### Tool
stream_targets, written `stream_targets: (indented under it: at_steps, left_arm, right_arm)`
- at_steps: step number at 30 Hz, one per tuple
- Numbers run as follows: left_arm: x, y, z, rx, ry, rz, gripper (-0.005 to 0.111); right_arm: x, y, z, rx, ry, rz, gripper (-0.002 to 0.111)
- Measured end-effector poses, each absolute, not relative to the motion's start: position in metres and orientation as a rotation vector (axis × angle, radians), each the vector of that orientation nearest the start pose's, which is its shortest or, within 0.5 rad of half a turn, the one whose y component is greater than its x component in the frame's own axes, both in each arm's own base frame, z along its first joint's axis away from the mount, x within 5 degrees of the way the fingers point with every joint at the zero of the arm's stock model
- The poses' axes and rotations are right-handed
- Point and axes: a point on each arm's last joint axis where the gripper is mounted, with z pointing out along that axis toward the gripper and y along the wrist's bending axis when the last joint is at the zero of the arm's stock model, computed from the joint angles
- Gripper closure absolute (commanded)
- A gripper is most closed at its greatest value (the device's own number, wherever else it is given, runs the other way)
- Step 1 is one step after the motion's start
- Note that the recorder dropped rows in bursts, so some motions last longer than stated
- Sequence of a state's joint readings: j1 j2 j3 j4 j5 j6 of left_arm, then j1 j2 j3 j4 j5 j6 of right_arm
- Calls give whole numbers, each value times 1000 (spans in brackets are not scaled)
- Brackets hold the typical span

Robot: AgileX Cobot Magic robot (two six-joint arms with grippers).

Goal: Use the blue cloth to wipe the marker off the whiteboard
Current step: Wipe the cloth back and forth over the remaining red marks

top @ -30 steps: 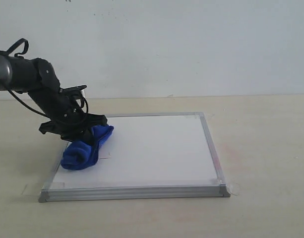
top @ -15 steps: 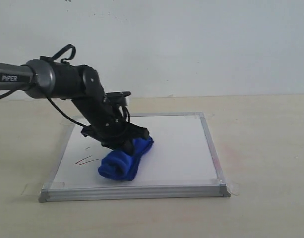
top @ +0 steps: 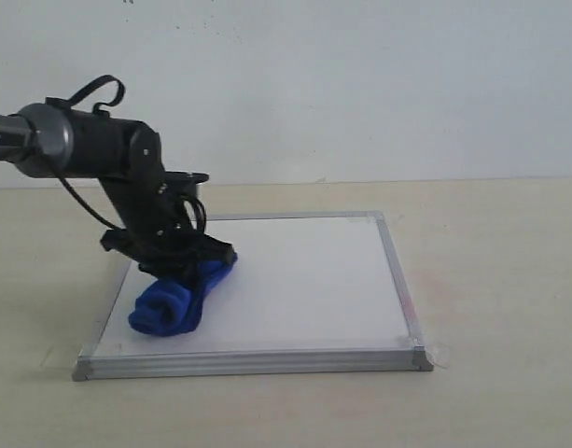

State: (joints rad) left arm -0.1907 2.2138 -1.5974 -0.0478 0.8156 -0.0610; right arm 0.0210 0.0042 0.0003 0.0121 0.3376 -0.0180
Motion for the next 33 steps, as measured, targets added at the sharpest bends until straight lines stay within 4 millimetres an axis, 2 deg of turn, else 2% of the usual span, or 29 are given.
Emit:
stream_targets:
  at_steps: [4, 7, 9, 11, 15, 17, 19, 21, 26, 29, 33]
  left_arm:
    - [435, -70, 128, 48, 2900, -106, 103]
    - [433, -73, 125, 28, 2891, -150, 103]
    - [432, -80, 125, 80, 2879, -192, 103]
    - [431, -94, 125, 163, 2852, -229, 103]
    - [424, -144, 125, 284, 2781, -347, 103]
    - [419, -163, 124, 339, 2756, -370, 103]
    - [416, -173, 123, 373, 2748, -379, 103]
    - [416, -174, 123, 380, 2744, -377, 103]
    - [420, -157, 122, 292, 2774, -343, 103]
    - [426, -128, 121, 179, 2818, -295, 103]
    - [433, -80, 123, 59, 2861, -186, 103]
  right_arm:
    - [54, 1, 182, -28, 1825, 14, 108]
    - [54, 1, 182, -28, 1825, 14, 108]
    - [54, 1, 182, -28, 1825, 14, 108]
    - [54, 1, 182, -28, 1825, 14, 108]
    - [54, 1, 182, -28, 1825, 14, 108]
    - [54, 1, 182, -28, 1825, 14, 108]
    - [54, 1, 182, -28, 1825, 14, 108]
    - [54, 1, 182, -28, 1825, 14, 108]
    - [54, 1, 182, -28, 1825, 14, 108]
    - [54, 1, 182, -28, 1825, 14, 108]
    - [54, 1, 182, -28, 1825, 14, 108]
